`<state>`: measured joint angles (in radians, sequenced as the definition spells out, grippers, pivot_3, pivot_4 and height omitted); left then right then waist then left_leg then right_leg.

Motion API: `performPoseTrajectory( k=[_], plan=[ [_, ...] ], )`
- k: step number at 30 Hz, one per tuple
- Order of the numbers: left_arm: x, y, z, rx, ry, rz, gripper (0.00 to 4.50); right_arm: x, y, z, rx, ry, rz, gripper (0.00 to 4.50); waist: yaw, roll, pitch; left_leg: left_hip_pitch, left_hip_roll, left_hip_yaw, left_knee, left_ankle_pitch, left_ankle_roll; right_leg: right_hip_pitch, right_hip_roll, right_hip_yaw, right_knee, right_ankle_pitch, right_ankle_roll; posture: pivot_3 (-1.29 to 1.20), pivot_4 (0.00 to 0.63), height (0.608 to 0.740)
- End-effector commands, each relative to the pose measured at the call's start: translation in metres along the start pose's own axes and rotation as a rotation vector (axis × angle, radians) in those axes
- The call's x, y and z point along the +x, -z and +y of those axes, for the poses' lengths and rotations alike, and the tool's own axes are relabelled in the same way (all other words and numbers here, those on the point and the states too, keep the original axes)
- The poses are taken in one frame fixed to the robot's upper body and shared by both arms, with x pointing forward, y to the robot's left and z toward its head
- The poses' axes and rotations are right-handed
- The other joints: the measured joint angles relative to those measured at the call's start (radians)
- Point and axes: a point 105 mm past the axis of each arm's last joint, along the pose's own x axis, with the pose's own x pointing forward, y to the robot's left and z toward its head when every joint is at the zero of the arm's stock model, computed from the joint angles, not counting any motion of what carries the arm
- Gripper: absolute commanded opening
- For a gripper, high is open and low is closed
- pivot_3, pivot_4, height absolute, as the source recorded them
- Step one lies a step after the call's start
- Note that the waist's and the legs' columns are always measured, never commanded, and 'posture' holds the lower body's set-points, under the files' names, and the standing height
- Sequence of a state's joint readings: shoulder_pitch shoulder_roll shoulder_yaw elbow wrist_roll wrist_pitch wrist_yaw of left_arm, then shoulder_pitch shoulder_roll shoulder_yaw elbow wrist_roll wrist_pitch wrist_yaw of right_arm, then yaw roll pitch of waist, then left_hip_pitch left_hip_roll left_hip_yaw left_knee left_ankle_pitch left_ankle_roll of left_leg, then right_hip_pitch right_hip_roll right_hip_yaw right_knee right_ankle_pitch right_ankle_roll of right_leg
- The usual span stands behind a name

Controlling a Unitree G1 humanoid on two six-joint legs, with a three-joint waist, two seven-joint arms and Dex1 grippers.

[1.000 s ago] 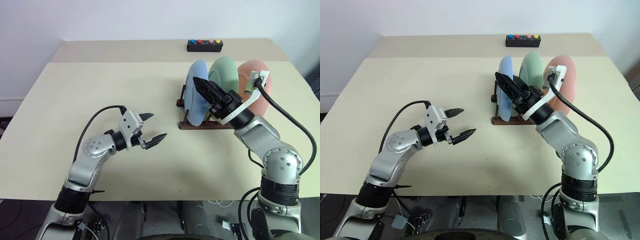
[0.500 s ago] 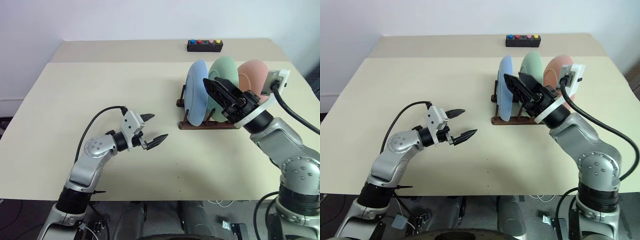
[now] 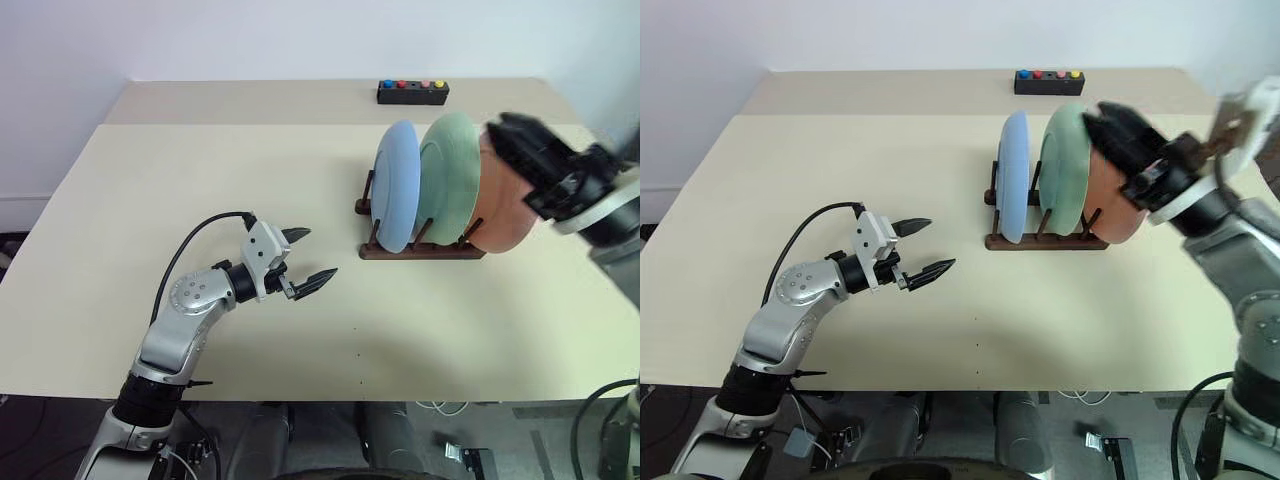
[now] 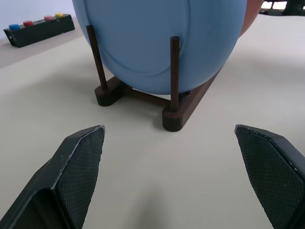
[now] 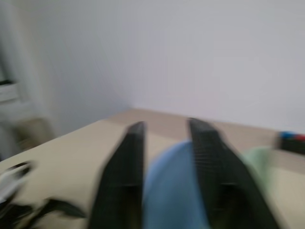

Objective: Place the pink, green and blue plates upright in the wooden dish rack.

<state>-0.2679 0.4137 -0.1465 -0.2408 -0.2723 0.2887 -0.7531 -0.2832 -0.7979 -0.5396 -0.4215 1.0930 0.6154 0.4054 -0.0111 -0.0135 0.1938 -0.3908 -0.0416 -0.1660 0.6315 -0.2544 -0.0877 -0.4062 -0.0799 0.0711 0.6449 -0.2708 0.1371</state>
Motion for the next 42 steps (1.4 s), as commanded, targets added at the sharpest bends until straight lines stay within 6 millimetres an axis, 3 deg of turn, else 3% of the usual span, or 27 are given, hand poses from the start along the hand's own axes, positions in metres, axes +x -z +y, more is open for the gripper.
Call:
performPoseTrajectory(
  k=[1, 5, 12, 17, 23, 32, 42],
  plan=[
    [-0.002, -0.01, 0.001, 0.029, 0.003, -0.027, 4.5, -0.012, -0.014, -0.012, -0.094, 0.055, -0.038, 0.06, -0.001, 0.0, 0.0, 0.0, 0.0, 0.0, 0.0, 0.0, 0.0, 0.0, 0.0, 0.0, 0.0, 0.0, 0.0, 0.0, 0.15, 0.74],
    [-0.005, -0.01, 0.005, 0.033, 0.0, -0.012, 4.5, -0.024, -0.009, -0.02, -0.129, 0.11, -0.033, 0.06, -0.003, 0.0, 0.0, 0.0, 0.0, 0.0, 0.0, 0.0, 0.0, 0.0, 0.0, 0.0, 0.0, 0.0, 0.0, 0.0, 0.15, 0.74],
    [-0.012, -0.013, 0.032, 0.074, -0.094, 0.005, 4.5, -0.032, 0.004, 0.01, -0.131, 0.006, -0.019, 0.06, -0.002, 0.0, 0.0, 0.0, 0.0, 0.0, 0.0, 0.0, 0.0, 0.0, 0.0, 0.0, 0.0, 0.0, 0.0, 0.0, 0.15, 0.74],
    [-0.026, -0.008, 0.054, 0.118, -0.163, 0.045, 4.5, -0.048, 0.023, 0.023, -0.171, -0.08, 0.102, 0.06, -0.002, 0.0, 0.0, 0.0, 0.0, 0.0, 0.0, 0.0, 0.0, 0.0, 0.0, 0.0, 0.0, 0.0, 0.0, 0.0, 0.15, 0.74],
    [-0.057, 0.012, 0.077, 0.149, -0.253, 0.134, 4.5, -0.09, 0.049, -0.013, -0.225, 0.038, 0.287, 0.06, -0.002, 0.0, 0.0, 0.001, 0.0, 0.001, 0.001, 0.0, 0.0, 0.001, 0.0, 0.0, 0.0, 0.0, 0.0, 0.0, 0.15, 0.74],
    [-0.077, 0.037, 0.07, 0.14, -0.3, 0.204, 4.5, -0.156, 0.093, -0.054, -0.204, 0.176, 0.51, 0.06, -0.004, 0.0, 0.0, 0.002, 0.0, 0.001, 0.0, 0.0, 0.0, 0.002, 0.0, 0.0, -0.001, 0.0, 0.0, 0.0, 0.15, 0.74],
    [-0.086, 0.042, 0.071, 0.145, -0.368, 0.211, 4.5, -0.154, 0.105, -0.068, -0.174, 0.19, 0.482, 0.06, -0.004, 0.001, -0.001, 0.003, 0.0, 0.001, 0.0, 0.0, 0.0, 0.003, 0.0, 0.0, -0.001, 0.0, 0.0, 0.0, 0.15, 0.74]
  ],
)
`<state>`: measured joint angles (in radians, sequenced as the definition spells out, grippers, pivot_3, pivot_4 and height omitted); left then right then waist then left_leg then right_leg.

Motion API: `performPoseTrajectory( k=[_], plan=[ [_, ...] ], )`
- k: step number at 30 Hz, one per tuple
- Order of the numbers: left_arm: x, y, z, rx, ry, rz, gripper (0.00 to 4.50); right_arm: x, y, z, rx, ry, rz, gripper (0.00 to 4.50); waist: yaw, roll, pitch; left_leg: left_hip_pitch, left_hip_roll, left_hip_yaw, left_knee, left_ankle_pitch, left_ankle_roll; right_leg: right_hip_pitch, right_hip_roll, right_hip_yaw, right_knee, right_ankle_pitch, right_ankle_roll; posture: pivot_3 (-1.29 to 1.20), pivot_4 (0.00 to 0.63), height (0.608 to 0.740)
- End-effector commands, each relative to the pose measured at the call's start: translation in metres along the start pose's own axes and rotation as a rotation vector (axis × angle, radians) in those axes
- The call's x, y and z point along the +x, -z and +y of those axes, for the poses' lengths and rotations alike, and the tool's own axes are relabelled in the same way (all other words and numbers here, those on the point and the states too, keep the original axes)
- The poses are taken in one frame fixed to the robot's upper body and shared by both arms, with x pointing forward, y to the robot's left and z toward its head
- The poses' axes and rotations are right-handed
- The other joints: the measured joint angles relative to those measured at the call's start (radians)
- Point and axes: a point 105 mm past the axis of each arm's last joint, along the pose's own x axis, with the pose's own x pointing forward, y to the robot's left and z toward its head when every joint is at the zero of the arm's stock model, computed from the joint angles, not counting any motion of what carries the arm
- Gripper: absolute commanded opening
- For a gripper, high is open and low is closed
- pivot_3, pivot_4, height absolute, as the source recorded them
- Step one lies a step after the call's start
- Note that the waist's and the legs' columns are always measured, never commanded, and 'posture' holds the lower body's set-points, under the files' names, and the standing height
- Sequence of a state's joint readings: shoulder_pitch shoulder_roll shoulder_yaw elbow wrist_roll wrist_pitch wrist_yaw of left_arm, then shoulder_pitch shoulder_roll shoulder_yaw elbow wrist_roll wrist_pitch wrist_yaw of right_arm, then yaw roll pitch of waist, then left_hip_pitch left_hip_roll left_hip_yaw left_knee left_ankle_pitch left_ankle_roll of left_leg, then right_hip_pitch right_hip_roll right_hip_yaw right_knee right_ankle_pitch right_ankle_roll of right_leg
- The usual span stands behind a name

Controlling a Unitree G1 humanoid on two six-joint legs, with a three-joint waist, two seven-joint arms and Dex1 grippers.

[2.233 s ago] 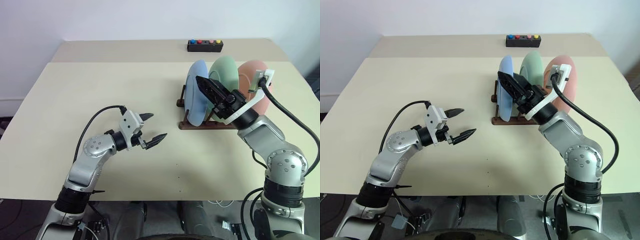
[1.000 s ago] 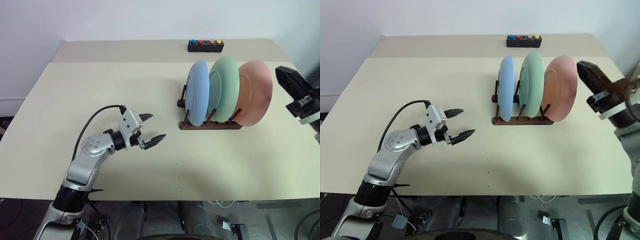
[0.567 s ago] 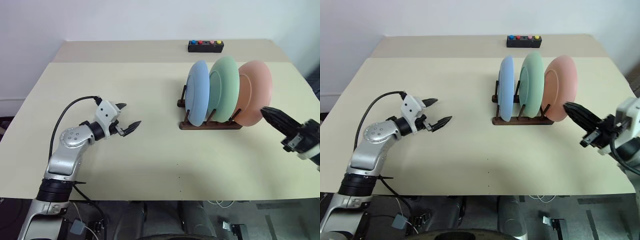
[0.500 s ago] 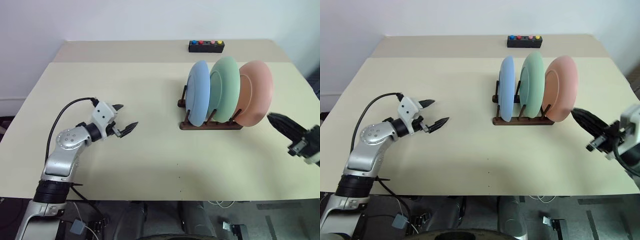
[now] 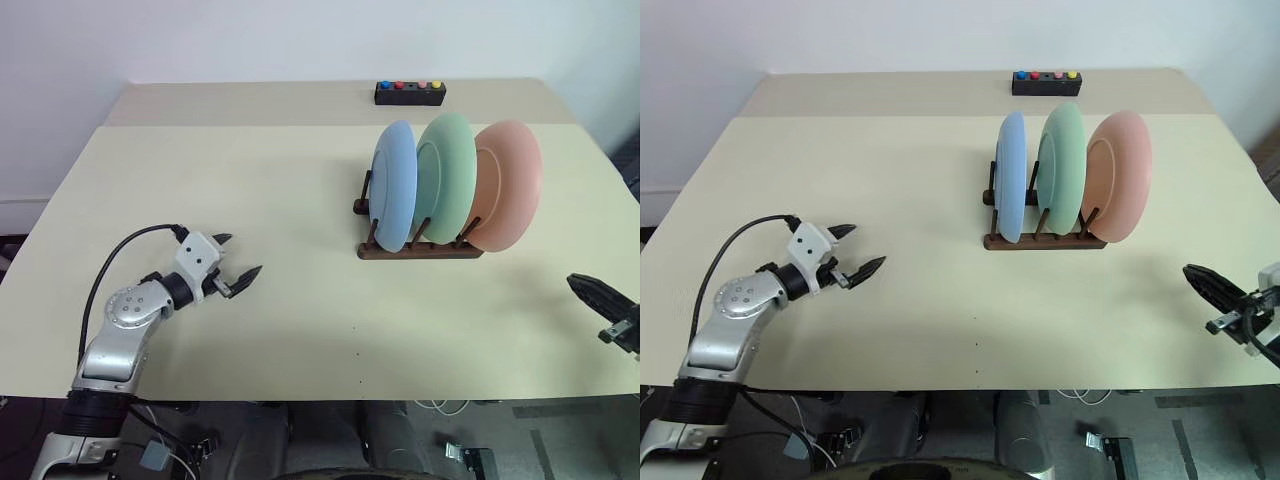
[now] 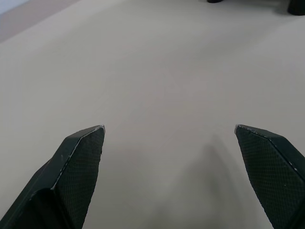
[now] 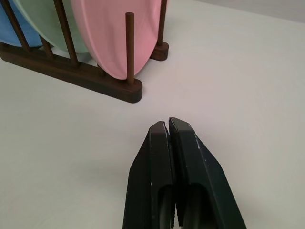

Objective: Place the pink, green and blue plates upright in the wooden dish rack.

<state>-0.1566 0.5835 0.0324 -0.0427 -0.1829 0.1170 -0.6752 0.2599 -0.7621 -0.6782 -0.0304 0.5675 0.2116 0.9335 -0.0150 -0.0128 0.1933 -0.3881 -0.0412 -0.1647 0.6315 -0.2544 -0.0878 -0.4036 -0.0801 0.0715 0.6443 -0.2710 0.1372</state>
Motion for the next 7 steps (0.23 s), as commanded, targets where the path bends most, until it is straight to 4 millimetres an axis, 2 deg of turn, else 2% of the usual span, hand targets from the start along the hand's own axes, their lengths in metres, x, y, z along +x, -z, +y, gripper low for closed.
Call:
performPoseTrajectory(
  k=[1, 7],
  plan=[
    [-0.0067, -0.0054, 0.0091, 0.035, -0.054, -0.023, 4.5, 0.001, -0.0037, 0.0016, -0.006, -0.005, -0.027, 0.06, 0.0, 0.0, 0.0, 0.0, 0.0, 0.0, 0.0, 0.0, 0.0, 0.0, 0.0, 0.0, 0.0, 0.0, 0.0, 0.0, 0.15, 0.74],
    [-0.0059, -0.0065, 0.005, 0.02, -0.061, -0.038, 4.5, 0.0065, -0.0068, 0.0017, -0.014, -0.021, -0.025, 0.06, 0.001, 0.0, 0.0, 0.0, 0.0, 0.0, 0.0, 0.0, 0.0, 0.0, 0.0, 0.0, 0.0, 0.0, 0.0, 0.0, 0.15, 0.74]
  ],
)
